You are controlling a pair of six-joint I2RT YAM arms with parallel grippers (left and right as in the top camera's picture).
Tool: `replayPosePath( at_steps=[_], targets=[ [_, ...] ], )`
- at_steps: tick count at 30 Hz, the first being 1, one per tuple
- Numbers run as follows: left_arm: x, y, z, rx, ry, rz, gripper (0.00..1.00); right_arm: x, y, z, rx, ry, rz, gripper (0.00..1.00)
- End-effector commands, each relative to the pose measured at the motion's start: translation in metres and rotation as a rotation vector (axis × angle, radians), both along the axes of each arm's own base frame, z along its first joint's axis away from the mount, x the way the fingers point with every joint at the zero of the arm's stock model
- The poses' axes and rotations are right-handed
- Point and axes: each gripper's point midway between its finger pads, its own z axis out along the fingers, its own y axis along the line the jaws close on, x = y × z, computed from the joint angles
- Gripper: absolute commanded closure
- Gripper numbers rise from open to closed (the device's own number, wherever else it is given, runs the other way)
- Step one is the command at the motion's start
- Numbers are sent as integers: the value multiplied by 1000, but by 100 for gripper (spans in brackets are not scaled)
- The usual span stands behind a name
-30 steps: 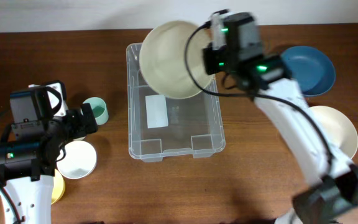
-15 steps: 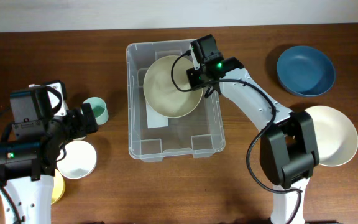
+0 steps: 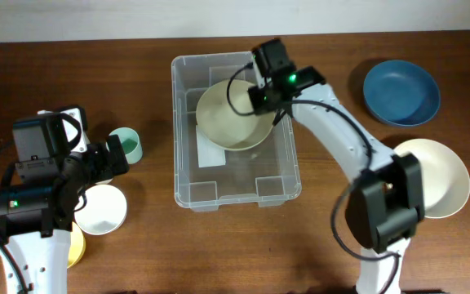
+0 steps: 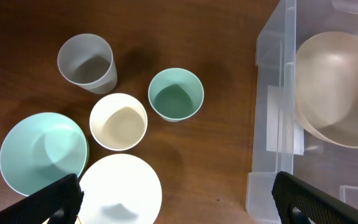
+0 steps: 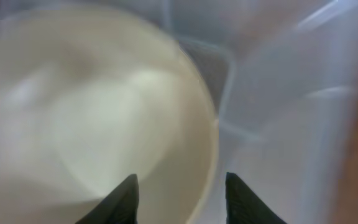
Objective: Pack container
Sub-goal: 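Lift the cream bowl and lower it into the clear bin, then move the right gripper to the blue bowl and grasp its rim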
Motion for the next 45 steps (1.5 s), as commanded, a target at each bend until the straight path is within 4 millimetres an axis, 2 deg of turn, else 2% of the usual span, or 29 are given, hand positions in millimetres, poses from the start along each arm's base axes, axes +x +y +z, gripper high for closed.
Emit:
replayPosePath(
  at_steps=[1,3,4,6,9,12,13,14,17,18,20,24,25,29,33,38,41,42,45],
  targets=[
    [3,1,8,-10,-22,10,1,9,-49,145,-24,-307,-142,42],
    [3,1,8,-10,-22,10,0,9,-79,166,-77,-345,-184,41],
    [3,1,8,-10,-22,10,1,10,-103,169,-109,-349,-236,40],
    [3,1,8,-10,-22,10,0,9,-142,162,-153,-313,-314,34],
    [3,1,8,-10,-22,10,1,7,-203,124,-201,-180,-422,26],
    [3,1,8,-10,-22,10,1,5,-238,84,-201,-54,-471,24],
    [3,1,8,-10,-22,10,1,3,-254,57,-174,29,-489,23],
    [3,1,8,-10,-22,10,0,3,-261,40,-154,76,-495,22],
    [3,1,8,-10,-22,10,1,1,-269,10,-116,156,-501,21],
    [3,1,8,-10,-22,10,0,1,-274,-10,-105,203,-507,20],
    [3,1,8,-10,-22,10,1,0,-280,-30,-110,248,-516,20],
    [3,1,8,-10,-22,10,0,1,-283,-60,-118,306,-518,20],
    [3,1,8,-10,-22,10,0,1,-283,-76,-121,332,-517,20],
    [3,1,8,-10,-22,10,1,-2,-282,-108,-129,395,-512,20],
    [3,1,8,-10,-22,10,1,-2,-284,-123,-132,416,-513,20],
    [3,1,8,-11,-21,10,1,5,-297,-128,-145,387,-541,23],
    [2,1,7,-12,-18,10,1,4,-307,-132,-146,385,-560,29],
    [2,1,7,-12,-18,10,0,3,-311,-133,-145,389,-567,36],
    [2,1,7,-12,-18,10,1,1,-317,-135,-143,396,-579,48]
  ],
)
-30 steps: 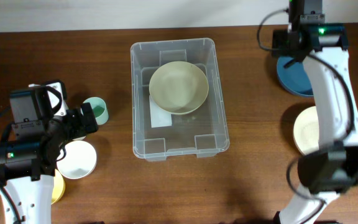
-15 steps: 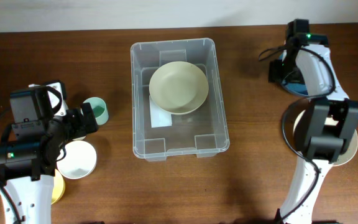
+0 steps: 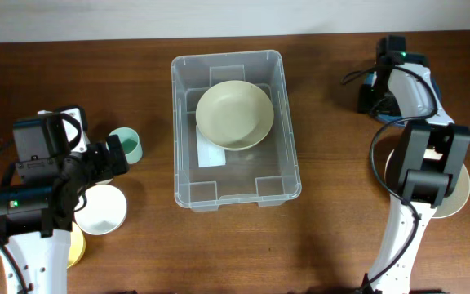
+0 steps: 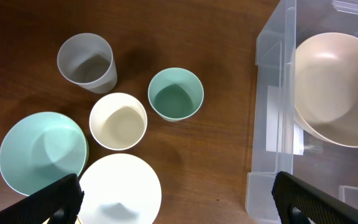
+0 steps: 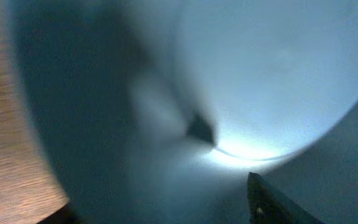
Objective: Pack container
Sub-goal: 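Move the right gripper to the blue bowl and grasp its rim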
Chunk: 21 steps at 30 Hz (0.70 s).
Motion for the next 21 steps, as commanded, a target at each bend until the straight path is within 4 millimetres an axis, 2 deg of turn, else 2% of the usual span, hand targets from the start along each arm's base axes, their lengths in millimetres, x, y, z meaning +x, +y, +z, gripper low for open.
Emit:
replayPosePath(
  at_steps=[1,6,12,15,19,21],
  targets=[
    [2,1,7,-10,-19,8,1,-6,-14,-10,-12,25,-30,51],
    [2,1,7,-10,-19,8,1,-6,-13,-13,-10,31,-29,73],
    [2,1,7,-10,-19,8,1,-4,-14,-12,-13,21,-29,84],
    [2,1,7,-10,-19,8,1,-1,-14,-12,-15,11,-29,94],
    [2,1,7,-10,-19,8,1,3,-15,-11,-18,-8,-29,96],
    [2,1,7,-9,-19,7,1,7,-15,-3,-21,-26,-29,96]
  ],
)
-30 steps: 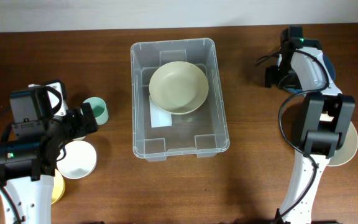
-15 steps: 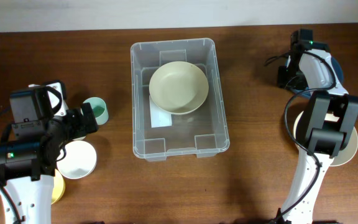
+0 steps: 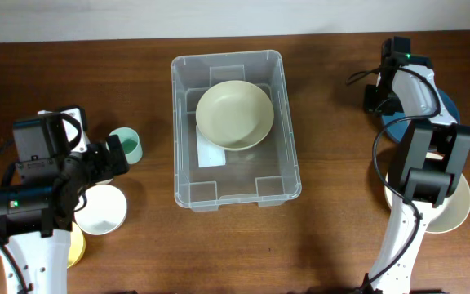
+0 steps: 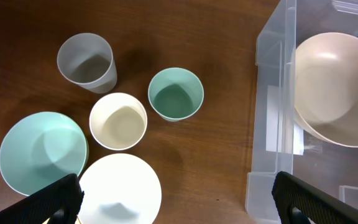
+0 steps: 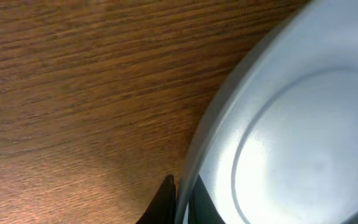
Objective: Pack container
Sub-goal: 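Move the right gripper to the blue bowl and grasp its rim, then place the blue bowl into the bin on the cream bowl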
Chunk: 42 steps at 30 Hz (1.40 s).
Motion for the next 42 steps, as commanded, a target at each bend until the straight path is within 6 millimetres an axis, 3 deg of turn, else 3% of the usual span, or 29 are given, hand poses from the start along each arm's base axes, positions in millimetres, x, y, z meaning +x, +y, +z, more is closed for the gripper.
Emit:
replayPosePath(
  at_steps=[1,4,6,7,9,10,12,15,17,18,20,24,28,31,35,40,42],
  targets=[
    [2,1,7,-10,-19,8,1,6,-4,8,-12,-24,-12,97],
    [2,1,7,-9,-19,8,1,19,-5,52,-27,-110,-10,96],
    [2,1,7,-9,-19,8,1,27,-3,102,-40,-196,-1,96],
    [2,1,7,-9,-19,8,1,31,11,139,-16,-257,59,96],
    [2,1,7,-9,-19,8,1,31,39,181,41,-326,156,96],
    [2,1,7,-9,-19,8,1,30,43,187,48,-335,171,96],
    [2,1,7,-9,-19,8,1,21,76,230,74,-396,282,96],
    [2,1,7,-9,-19,8,1,4,121,273,54,-451,433,96],
    [2,1,7,-9,-19,8,1,-13,176,296,39,-474,633,96],
    [2,1,7,-9,-19,8,1,-17,188,299,38,-474,680,96],
    [2,1,7,-9,-19,8,0,-30,232,299,33,-456,841,96],
    [2,1,7,-9,-19,8,0,-59,325,277,48,-395,1150,96],
    [2,1,7,-9,-18,8,1,-80,376,242,40,-305,1358,96],
    [2,1,7,-9,-19,8,0,-97,404,203,39,-202,1512,96],
    [2,1,7,-9,-18,8,1,-101,419,154,46,-103,1571,96],
    [2,1,7,-9,-18,8,1,-96,421,126,54,-48,1567,96],
    [2,1,7,-9,-18,8,1,-94,423,119,55,-45,1568,83]
  ],
)
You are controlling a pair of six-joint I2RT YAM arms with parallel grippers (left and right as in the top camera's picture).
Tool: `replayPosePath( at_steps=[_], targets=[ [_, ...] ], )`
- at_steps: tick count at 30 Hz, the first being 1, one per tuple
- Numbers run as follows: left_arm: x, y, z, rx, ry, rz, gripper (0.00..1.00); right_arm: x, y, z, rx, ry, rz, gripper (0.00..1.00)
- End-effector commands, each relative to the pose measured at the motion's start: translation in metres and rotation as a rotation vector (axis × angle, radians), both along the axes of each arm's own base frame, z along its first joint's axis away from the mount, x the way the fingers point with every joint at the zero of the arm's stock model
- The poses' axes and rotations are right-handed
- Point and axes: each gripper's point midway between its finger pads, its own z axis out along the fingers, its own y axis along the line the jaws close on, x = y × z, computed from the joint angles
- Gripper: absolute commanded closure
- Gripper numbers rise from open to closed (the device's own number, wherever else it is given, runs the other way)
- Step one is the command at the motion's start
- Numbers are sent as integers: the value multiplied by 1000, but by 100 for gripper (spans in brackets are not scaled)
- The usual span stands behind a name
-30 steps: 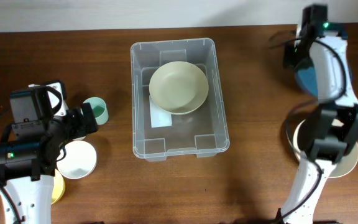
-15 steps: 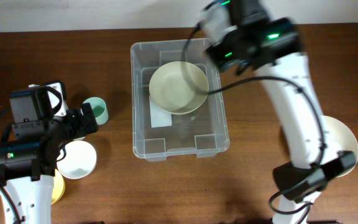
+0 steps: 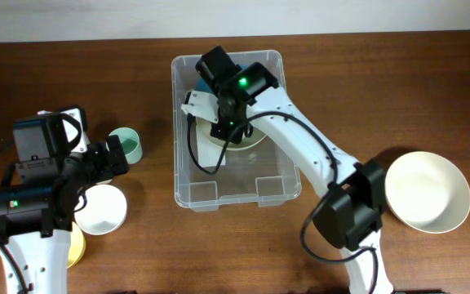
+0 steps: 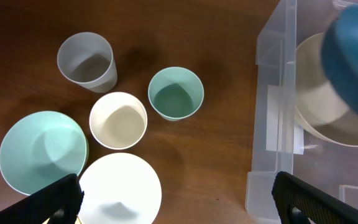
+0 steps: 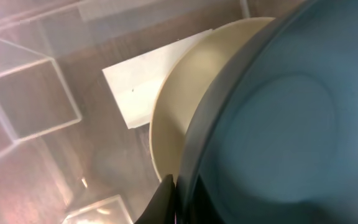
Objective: Pack container
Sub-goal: 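Place the blue bowl into the bin on the cream bowl, then reach the right gripper to the second cream plate and grasp it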
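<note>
The clear plastic container stands mid-table with a cream bowl inside it. My right gripper is shut on the rim of a dark blue bowl, which hangs tilted over the cream bowl inside the container. From the left wrist the blue bowl shows above the cream bowl. My left gripper hangs open over the table left of the container, with nothing between its fingers.
Left of the container stand a grey cup, a green cup, a cream cup, a pale teal bowl and a white bowl. A large cream bowl sits at the right. A white label lies on the container floor.
My right gripper was shut on the blue bowl's rim at the table's far right. It now holds that bowl inside the container, over the cream bowl. The left arm has not moved.
My right gripper stood open at the cream bowl inside the container. Then it was over the blue bowl at the back right, then shut on that bowl's rim. Now the blue bowl is off the table and held above the cream bowl in the container.
</note>
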Motion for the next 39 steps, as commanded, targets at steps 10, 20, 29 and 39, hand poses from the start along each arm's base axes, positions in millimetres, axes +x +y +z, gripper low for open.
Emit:
replayPosePath(
  at_steps=[10,20,29,39],
  targets=[
    [3,1,8,-8,-21,8,1,44,-52,98,5,-323,-462,71],
    [3,1,8,-8,-21,8,0,19,-274,192,301,-342,-1590,62],
    [3,1,8,-8,-21,8,1,-28,-422,128,208,-52,-2060,1],
    [3,1,8,-9,-22,8,0,-42,-445,-21,89,137,-2152,1]
  ],
)
